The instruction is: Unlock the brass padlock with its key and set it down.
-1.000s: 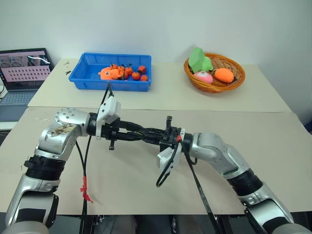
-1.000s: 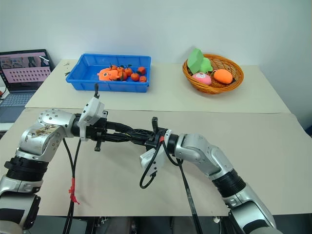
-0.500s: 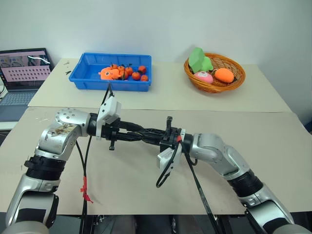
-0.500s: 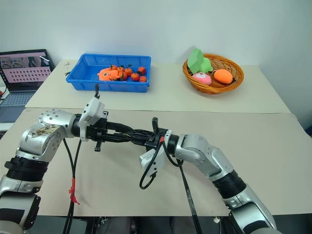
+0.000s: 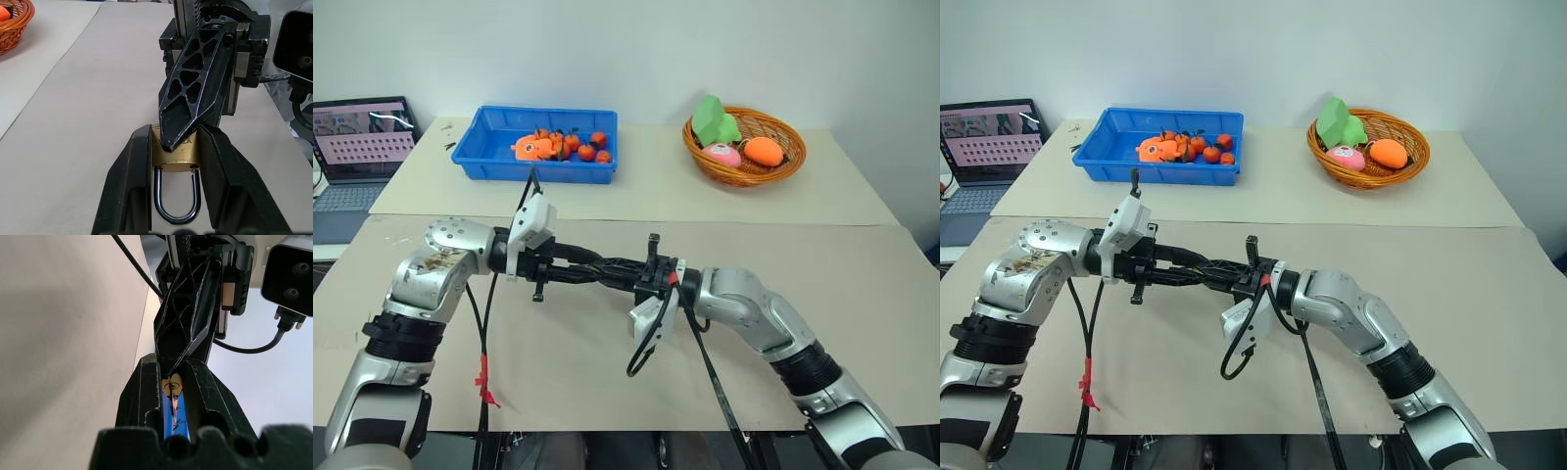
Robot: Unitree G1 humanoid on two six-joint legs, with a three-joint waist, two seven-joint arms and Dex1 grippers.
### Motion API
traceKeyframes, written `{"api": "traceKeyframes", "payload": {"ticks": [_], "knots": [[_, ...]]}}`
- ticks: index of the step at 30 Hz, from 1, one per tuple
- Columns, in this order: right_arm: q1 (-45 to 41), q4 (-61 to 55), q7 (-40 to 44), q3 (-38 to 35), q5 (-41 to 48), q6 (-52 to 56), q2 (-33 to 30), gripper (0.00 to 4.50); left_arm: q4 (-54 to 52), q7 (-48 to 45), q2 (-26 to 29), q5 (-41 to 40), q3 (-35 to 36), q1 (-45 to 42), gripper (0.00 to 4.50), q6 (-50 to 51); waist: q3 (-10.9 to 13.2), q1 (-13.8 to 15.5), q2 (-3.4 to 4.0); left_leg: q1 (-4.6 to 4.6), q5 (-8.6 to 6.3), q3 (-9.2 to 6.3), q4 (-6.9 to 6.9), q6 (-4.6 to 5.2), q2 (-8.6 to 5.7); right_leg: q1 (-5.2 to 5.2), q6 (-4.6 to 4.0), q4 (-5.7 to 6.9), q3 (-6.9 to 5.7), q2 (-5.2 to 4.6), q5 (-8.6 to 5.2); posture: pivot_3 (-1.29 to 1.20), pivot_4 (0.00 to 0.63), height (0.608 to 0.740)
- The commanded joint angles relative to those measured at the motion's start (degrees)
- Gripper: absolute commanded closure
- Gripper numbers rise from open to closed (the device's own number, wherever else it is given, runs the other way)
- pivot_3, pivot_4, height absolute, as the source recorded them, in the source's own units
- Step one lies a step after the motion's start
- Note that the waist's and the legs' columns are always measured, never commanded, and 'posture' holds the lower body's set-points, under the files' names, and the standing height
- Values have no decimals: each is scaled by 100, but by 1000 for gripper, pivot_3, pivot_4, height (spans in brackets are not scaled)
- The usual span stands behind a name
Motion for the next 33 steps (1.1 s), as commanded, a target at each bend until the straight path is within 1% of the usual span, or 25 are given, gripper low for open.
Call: {"api": "traceKeyframes", "payload": {"ticks": [1, 3, 5, 6, 7, 9, 10, 12, 13, 18, 24, 31, 33], "knots": [[-120, -273, -44, -224, 237, 112, 44, 4313, -144, 77, 9, 172, -51, -69, 3675, -64, 0, 0, 0, 0, 0, 0, 0, 0, 0, 0, 0, 0, 0, 0, 0, 0, 150, 740], [-119, -275, -47, -226, 216, 125, 43, 4313, -141, 51, 29, 165, -45, -42, 3675, -70, 0, 0, 0, 0, 0, 0, 0, 0, 0, 0, 0, 0, 0, 0, 0, 0, 150, 740], [-123, -268, -56, -227, 193, 134, 45, 4313, -120, 56, 31, 143, -27, -39, 2675, -34, 0, 0, -1, 0, 0, 0, 0, 0, 0, 0, 0, 0, 0, 0, 0, 0, 150, 740], [-125, -267, -57, -227, 187, 141, 48, 4313, -112, 54, 29, 107, -13, -47, 2580, 21, 1, 0, 0, 0, 0, -1, 0, 0, 0, 0, 0, 0, 0, 0, 0, 0, 150, 740], [-126, -267, -61, -228, 179, 142, 49, 4313, -116, 42, 35, 73, -8, -56, 2105, 74, 1, 0, -1, 0, 0, 0, 0, 0, 0, 0, 0, 0, 0, 0, 0, 0, 150, 740], [-129, -263, -68, -230, 166, 145, 53, 4313, -141, 45, 42, 80, -17, -65, 1415, 85, 1, -1, -1, 0, 0, 0, 0, 0, 0, 0, 0, 0, 0, 0, 0, 0, 150, 740], [-130, -260, -74, -231, 157, 146, 54, 4313, -150, 69, 46, 105, -27, -67, 1164, 93, 1, 0, -1, 0, 0, 0, 0, 0, 0, 0, 0, 0, 0, 0, 0, 0, 150, 740], [-136, -254, -82, -232, 151, 154, 52, 4313, -156, 88, 49, 104, -33, -72, 312, 148, 1, 1, -1, 0, 0, 0, 0, 0, 0, 0, 0, 0, 0, 0, 0, 0, 150, 740], [-137, -248, -87, -231, 144, 161, 49, 4313, -154, 82, 52, 85, -18, -70, 64, 160, 1, 1, -1, 0, 0, 0, 0, 0, 0, 0, 0, 0, 0, 0, 0, 0, 150, 740], [-129, -223, -122, -248, 116, 193, 45, 4313, -164, 186, 72, -80, 173, -20, 64, 350, 1, -4, -1, 0, 0, 0, 0, 0, 0, 0, 0, 0, 0, 0, 0, 0, 150, 740], [-42, -226, -217, -393, 77, 315, -27, 4313, 313, 713, 41, -357, 751, -179, 64, 912, 1, -4, -2, 0, 0, -2, 0, 0, 0, 0, 1, 2, 0, 0, 0, 0, 150, 740], [30, -285, -270, -445, 67, 390, -56, 4313, 605, 682, 136, -691, 1131, -235, 64, 1445, 3, -7, -3, 0, 0, -1, 0, 0, 0, -1, 1, 2, 0, 0, 0, 0, 150, 740], [38, -295, -281, -430, 54, 389, -52, 4313, 705, 619, 146, -631, 1115, -287, 591, 1362, 3, -7, -4, 0, 0, -1, 0, 0, 0, -1, 1, 2, 0, 0, 0, 0, 150, 740]]}}
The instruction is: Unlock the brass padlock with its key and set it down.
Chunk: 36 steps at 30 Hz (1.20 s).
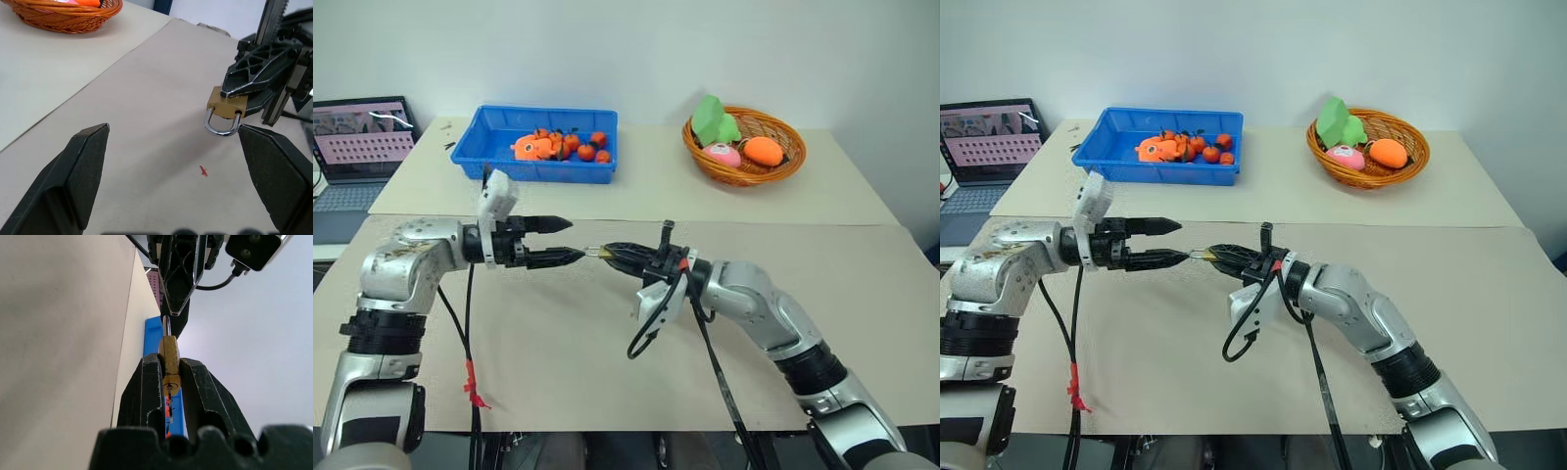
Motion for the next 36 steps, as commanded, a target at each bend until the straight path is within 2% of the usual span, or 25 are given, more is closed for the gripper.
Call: {"api": "traceKeyframes", "payload": {"ticks": [1, 3, 8, 9, 10, 24, 36], "knots": [[-18, -256, -136, -160, 14, 24, 0, 4313, 72, -130, 84, -129, 183, -247, 909, -40, 0, 1, 0, 0, 0, 0, 0, 0, 0, 0, 0, 0, 0, 0, 0, 0, 150, 740], [-21, -268, -151, -145, 0, 29, 15, 4313, 97, -192, 66, -151, 175, -302, 1515, -40, 1, 3, -1, 0, 0, 0, 0, 0, 0, 0, 0, 0, 0, 0, 0, 0, 150, 740], [8, -269, -180, -122, -32, 33, 26, 4313, 134, -322, 60, -119, 78, -359, 3594, -60, 1, 3, -1, 0, 0, 1, 0, 0, 0, 0, 0, -1, 0, -1, 0, 0, 150, 740], [17, -276, -185, -118, -42, 32, 23, 4313, 141, -345, 52, -101, 41, -376, 3894, -73, 1, 3, -1, 0, 0, 0, 0, 0, 0, 0, 0, -1, 0, 0, 0, 0, 150, 740], [22, -280, -190, -115, -47, 35, 24, 4313, 147, -361, 40, -93, 16, -394, 4464, -76, 1, 3, -1, 0, 0, 0, 0, 0, 0, 0, 0, 0, 0, 0, 0, 0, 150, 740], [-12, -405, -157, -63, -104, -41, 16, 4313, 349, -728, -225, 273, -550, -722, 4490, -424, 2, 2, -3, -1, 0, 1, 0, 0, -1, 0, 0, -1, 0, 0, 0, 0, 150, 740], [153, -322, -180, -52, -137, -101, -139, 4313, 521, -831, -232, 369, -561, -988, 4490, -526, 2, 6, -3, -1, 0, 0, 0, 0, -2, 0, 0, -2, 0, 0, 0, 0, 150, 740]]}}
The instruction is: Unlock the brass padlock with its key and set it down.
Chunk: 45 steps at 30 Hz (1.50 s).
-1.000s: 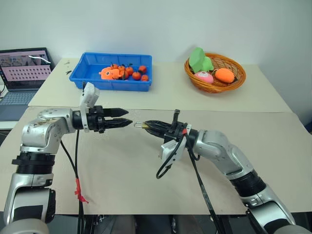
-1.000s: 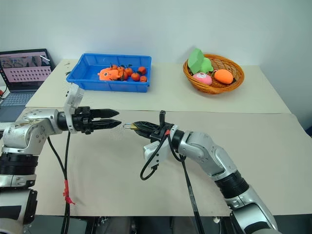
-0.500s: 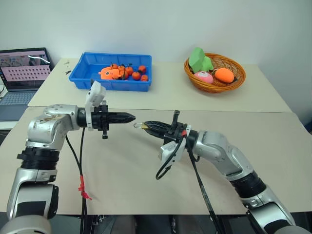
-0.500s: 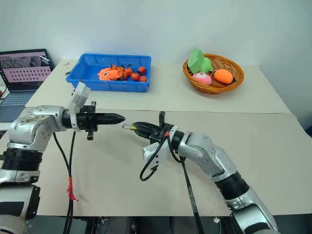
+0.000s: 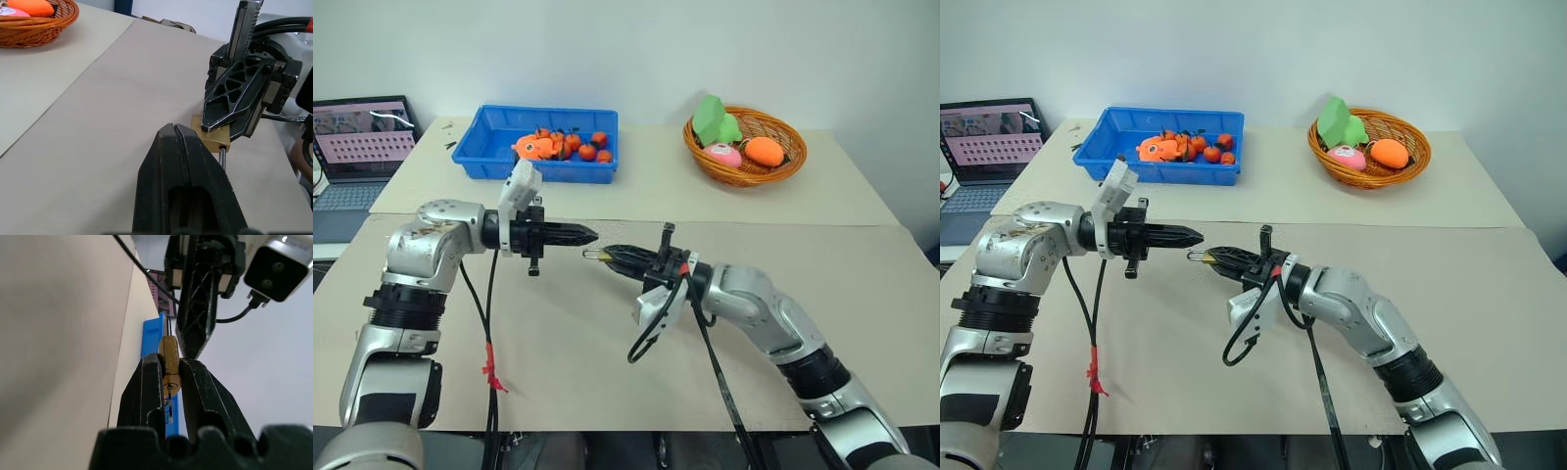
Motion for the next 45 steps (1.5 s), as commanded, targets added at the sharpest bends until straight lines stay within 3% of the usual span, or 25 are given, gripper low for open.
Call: {"api": "traceKeyframes", "payload": {"ticks": [1, 45], "knots": [[-38, -149, -100, -82, 38, -79, 0, 4313, -57, -64, 47, 52, 53, -140, 4490, -134, 1, -10, -1, 0, 0, 0, 0, 0, 0, 0, 0, 1, 0, 0, 0, 0, 150, 740], [-481, -124, -108, -380, 253, 335, 95, 4313, -515, 42, 3, -56, 51, 56, 4490, 93, 1, -13, -1, 0, 0, -1, 0, 0, 0, 0, 0, 1, 0, 0, 0, 0, 150, 740]]}}
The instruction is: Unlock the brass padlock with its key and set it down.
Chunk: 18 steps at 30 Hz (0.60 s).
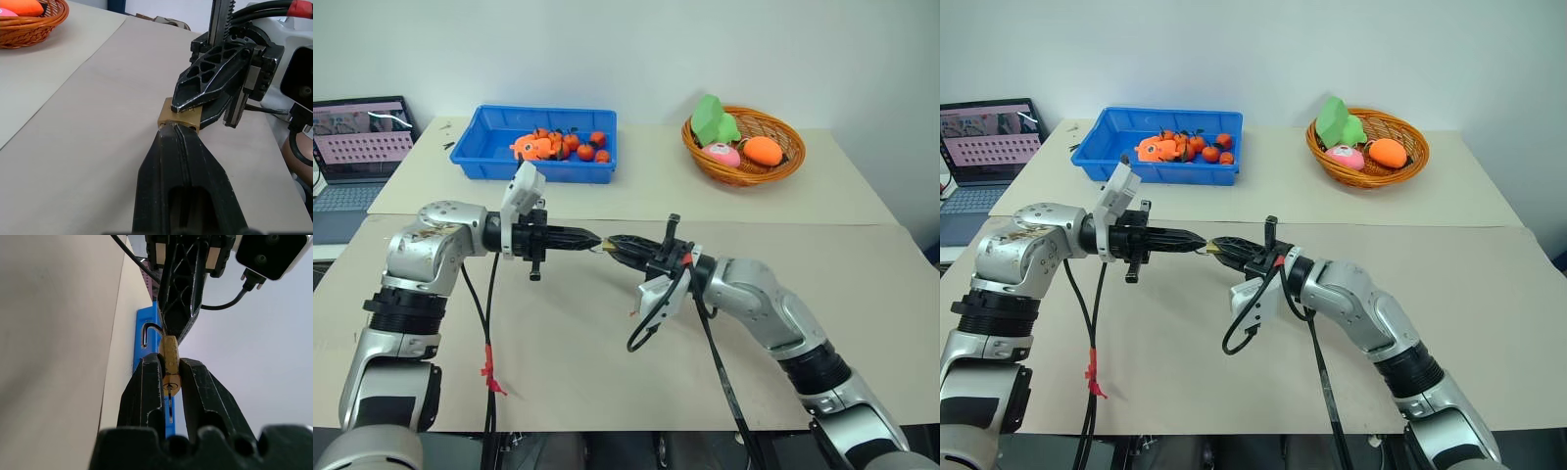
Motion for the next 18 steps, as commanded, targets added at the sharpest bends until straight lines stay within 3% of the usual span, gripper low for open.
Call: {"api": "traceKeyframes", "payload": {"ticks": [1, 18], "knots": [[-231, -134, -112, -238, 143, 69, 36, 4313, -146, 20, 1, -28, 51, -91, 4490, -28, 0, 0, 0, 0, 0, 0, 0, 0, 0, 0, 0, 0, 0, 0, 0, 0, 150, 740], [47, -616, 238, -166, 392, 221, 1, 4313, -137, 115, -30, -26, 75, -74, 4490, -81, 0, 3, 0, 0, 0, 0, 0, 0, 0, 0, 0, 0, 0, 0, 0, 0, 150, 740]]}}
